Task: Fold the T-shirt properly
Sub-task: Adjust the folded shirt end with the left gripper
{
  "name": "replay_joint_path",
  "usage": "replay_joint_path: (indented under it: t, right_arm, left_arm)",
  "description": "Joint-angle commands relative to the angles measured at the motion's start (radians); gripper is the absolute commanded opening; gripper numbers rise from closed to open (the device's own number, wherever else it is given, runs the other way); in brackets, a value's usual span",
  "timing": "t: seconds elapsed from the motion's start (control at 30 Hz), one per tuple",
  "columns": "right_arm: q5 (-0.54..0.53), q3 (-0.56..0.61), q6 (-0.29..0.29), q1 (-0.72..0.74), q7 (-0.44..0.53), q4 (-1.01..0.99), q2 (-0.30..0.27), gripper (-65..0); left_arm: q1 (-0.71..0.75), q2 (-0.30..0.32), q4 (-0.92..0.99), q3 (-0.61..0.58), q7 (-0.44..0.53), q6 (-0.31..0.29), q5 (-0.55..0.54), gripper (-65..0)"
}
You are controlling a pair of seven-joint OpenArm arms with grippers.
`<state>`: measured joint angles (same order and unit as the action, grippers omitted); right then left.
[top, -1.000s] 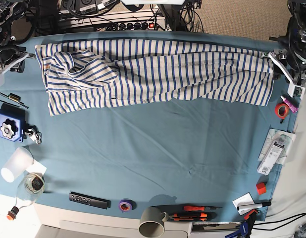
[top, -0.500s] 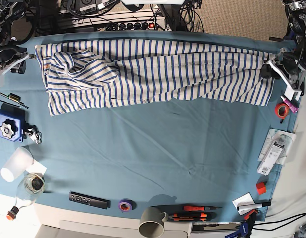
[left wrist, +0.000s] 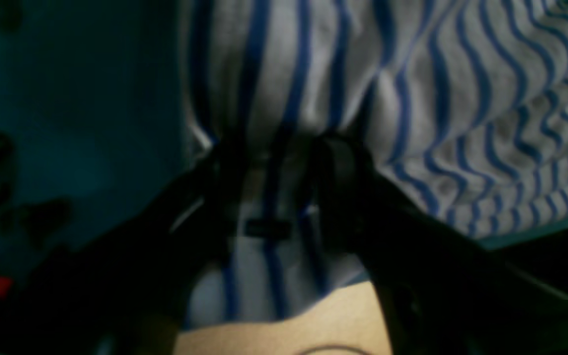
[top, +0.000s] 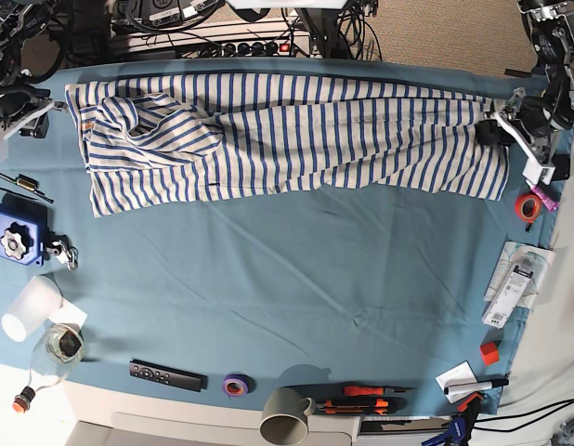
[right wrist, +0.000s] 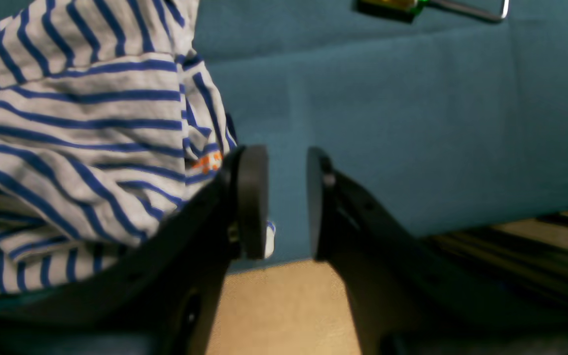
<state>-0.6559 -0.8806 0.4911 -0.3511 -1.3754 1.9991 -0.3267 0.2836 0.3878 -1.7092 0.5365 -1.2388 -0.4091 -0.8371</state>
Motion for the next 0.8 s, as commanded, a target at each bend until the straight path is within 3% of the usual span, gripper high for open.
replay_joint_path:
  t: [0.0, 0.1, 0.27, 0.57, 0.77]
  right_arm:
    - [-0.01, -0.007, -0.001, 0.002, 0.022, 0.016, -0.02, -50.5]
    - [-0.01, -0.007, -0.001, 0.002, 0.022, 0.016, -0.02, -50.5]
    - [-0.009, -0.007, -0.001, 0.002, 0.021, 0.016, -0.02, -50.5]
    - [-0.01, -0.007, -0.001, 0.002, 0.026, 0.016, -0.02, -50.5]
    - [-0.01, -0.007, -0.001, 0.003, 0.035, 0.016, -0.02, -50.5]
  left_arm:
    - [-0.001, -0.005, -0.007, -0.032, -0.028, -0.003, -0.012, -39.0]
    - [0.002, -0.005, -0.007, -0.111, -0.026, 0.016, -0.004, -41.5]
    - [-0.008, -0.005, -0.008, -0.165, -0.017, 0.038, 0.069, -65.0]
    - [-0.051, 0.003, -0.014, -0.124, -0.017, 0.08, 0.172, -65.0]
    - [-0.067, 0.023, -0.076, 0.0, -0.006, 0.079, 0.171, -65.0]
